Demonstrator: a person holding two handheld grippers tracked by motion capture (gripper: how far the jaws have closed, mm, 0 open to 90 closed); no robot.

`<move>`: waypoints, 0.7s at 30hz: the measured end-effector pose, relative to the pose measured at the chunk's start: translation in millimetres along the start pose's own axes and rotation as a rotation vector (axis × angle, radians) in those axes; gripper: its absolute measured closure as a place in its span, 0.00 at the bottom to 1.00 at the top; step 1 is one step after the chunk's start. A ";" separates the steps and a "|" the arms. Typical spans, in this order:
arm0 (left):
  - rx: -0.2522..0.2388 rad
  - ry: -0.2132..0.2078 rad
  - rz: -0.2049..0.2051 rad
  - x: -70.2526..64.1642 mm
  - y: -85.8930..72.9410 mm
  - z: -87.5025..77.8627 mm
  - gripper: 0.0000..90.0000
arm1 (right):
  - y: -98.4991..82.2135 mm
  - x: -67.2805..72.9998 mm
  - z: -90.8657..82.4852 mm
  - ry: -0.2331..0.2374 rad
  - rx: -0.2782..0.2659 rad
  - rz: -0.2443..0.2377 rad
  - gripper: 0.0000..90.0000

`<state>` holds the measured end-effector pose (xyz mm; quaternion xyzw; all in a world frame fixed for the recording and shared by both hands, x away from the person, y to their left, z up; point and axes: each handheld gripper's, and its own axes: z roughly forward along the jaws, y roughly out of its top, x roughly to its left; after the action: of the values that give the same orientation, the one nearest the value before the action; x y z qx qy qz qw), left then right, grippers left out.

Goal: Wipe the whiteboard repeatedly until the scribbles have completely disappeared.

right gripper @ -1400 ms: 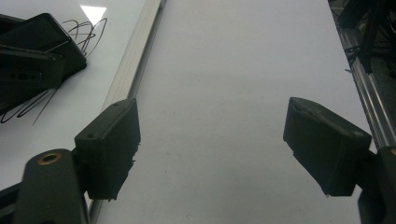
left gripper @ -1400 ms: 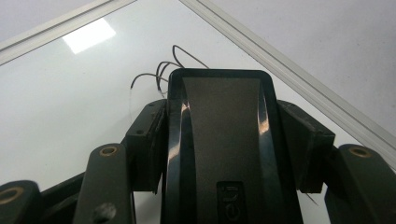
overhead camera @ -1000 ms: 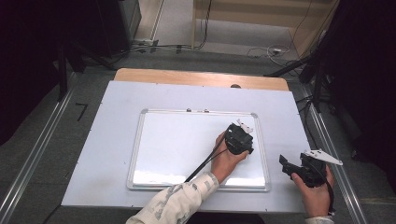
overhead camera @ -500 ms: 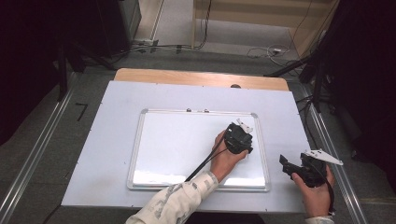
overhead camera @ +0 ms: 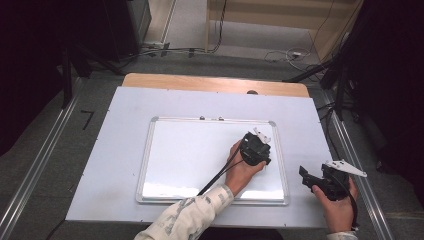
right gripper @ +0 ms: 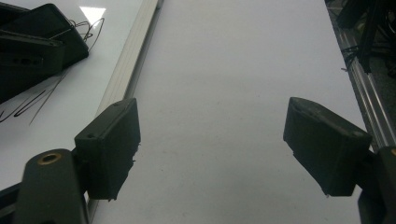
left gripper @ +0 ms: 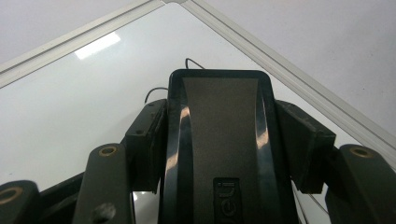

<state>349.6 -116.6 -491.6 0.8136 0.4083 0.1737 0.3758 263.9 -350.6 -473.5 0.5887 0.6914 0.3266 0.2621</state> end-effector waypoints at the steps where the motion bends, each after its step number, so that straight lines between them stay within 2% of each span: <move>1: 0.000 0.001 0.001 -0.4 -0.2 -0.1 0.45 | 0.0 0.0 0.0 0.000 0.000 0.000 0.20; 8: 0.002 -0.008 0.014 -6.1 -1.8 -1.4 0.45 | 0.1 0.3 0.2 -0.001 -0.001 0.000 0.20; 21: 0.000 0.008 0.038 -17.9 -4.5 -3.1 0.46 | 0.4 0.8 0.3 0.000 -0.002 -0.004 0.20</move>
<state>334.6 -127.7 -492.5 0.8205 0.3940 0.1842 0.3709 264.2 -349.8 -473.4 0.5871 0.6921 0.3268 0.2635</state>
